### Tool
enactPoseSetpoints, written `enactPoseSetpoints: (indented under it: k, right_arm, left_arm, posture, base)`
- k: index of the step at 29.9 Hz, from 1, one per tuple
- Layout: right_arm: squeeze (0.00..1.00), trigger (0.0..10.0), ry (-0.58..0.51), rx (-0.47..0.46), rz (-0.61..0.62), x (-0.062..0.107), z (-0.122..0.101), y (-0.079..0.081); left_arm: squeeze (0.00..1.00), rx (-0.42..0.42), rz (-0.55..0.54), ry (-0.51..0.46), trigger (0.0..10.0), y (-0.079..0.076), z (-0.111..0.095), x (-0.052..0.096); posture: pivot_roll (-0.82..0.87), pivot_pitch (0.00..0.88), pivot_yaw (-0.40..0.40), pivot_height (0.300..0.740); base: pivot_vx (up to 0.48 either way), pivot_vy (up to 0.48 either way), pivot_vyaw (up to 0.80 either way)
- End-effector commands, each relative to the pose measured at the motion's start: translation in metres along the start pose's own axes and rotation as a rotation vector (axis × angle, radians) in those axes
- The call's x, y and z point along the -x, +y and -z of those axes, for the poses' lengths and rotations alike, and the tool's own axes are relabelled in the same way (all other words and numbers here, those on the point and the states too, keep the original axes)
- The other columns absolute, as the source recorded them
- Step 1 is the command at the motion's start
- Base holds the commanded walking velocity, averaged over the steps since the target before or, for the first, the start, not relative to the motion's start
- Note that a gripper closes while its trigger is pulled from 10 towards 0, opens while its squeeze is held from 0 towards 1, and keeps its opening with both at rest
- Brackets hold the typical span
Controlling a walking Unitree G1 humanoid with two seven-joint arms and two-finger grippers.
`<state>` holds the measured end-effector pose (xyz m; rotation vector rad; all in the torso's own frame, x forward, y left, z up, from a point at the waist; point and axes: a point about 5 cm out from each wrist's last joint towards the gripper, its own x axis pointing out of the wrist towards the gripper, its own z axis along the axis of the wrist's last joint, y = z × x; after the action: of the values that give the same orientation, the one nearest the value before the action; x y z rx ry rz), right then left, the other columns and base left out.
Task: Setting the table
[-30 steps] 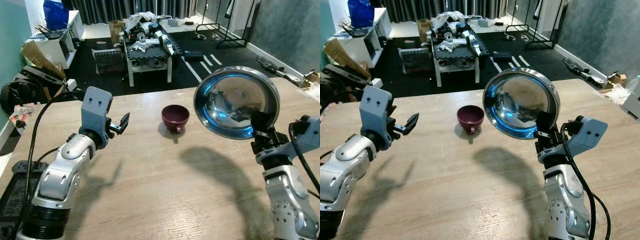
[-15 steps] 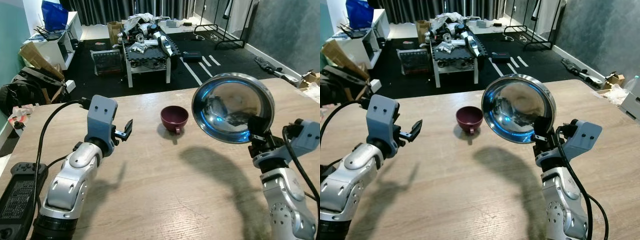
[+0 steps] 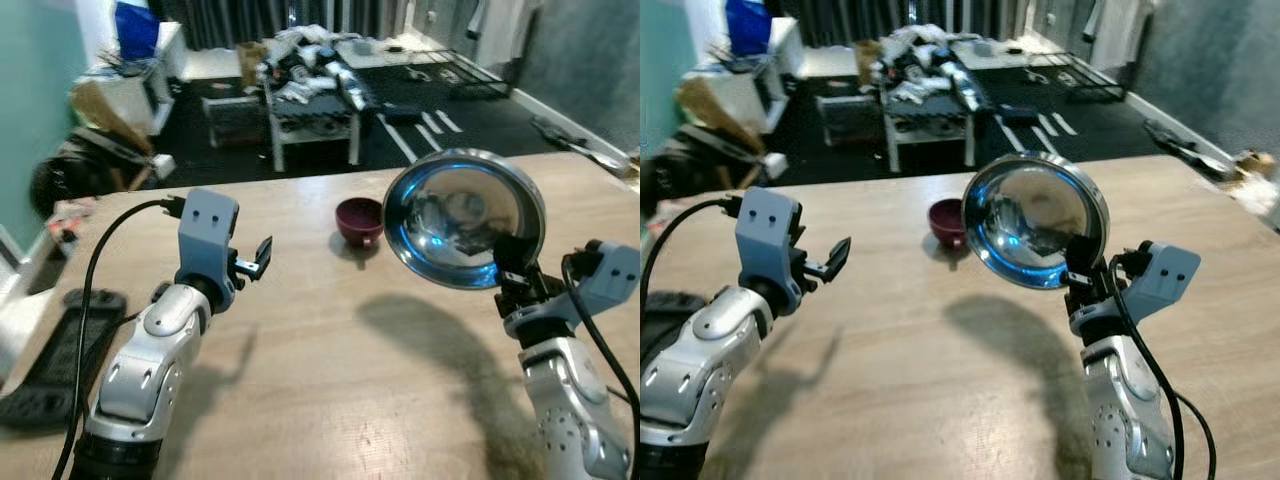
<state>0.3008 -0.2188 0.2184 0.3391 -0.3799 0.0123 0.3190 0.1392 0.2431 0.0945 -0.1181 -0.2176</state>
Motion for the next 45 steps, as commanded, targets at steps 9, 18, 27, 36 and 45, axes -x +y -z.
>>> enactPoseSetpoints:
  k: [9,18,27,36,45]
  right_arm:
    - [0.00,10.0,-0.017,0.000,0.003,0.0024,-0.0020,-0.0006]
    - [0.00,10.0,-0.016,0.002,0.004,0.0022,-0.0010,-0.0009]
    - [0.00,10.0,-0.016,-0.004,0.005,0.0021,-0.0008,-0.0001]
    - [0.00,10.0,-0.016,-0.007,0.010,0.0031,-0.0012,-0.0010]
    - [0.00,10.0,-0.016,-0.006,0.010,0.0032,-0.0009,-0.0010]
  left_arm:
    - [0.00,0.001,0.012,-0.008,10.0,0.0004,-0.0043,0.0002]
    - [0.00,0.005,0.015,-0.011,10.0,-0.0002,-0.0056,-0.0010]
    - [0.00,0.015,0.018,-0.012,10.0,-0.0004,-0.0062,-0.0018]
    - [0.00,0.032,0.023,-0.013,10.0,-0.0016,-0.0068,-0.0024]
    - [0.00,0.034,0.024,-0.014,10.0,-0.0018,-0.0070,-0.0025]
  posture:
    - [0.07,0.080,0.090,0.740]
    - [0.07,0.077,0.093,0.740]
    - [0.07,0.077,0.098,0.740]
    - [0.06,0.077,0.099,0.740]
    - [0.06,0.077,0.100,0.740]
  base:
    - [-0.354,0.000,0.00]
    - [-0.347,0.000,0.00]
    - [-0.101,0.000,-0.15]
    - [0.000,0.000,-0.80]
    - [0.000,0.000,-0.79]
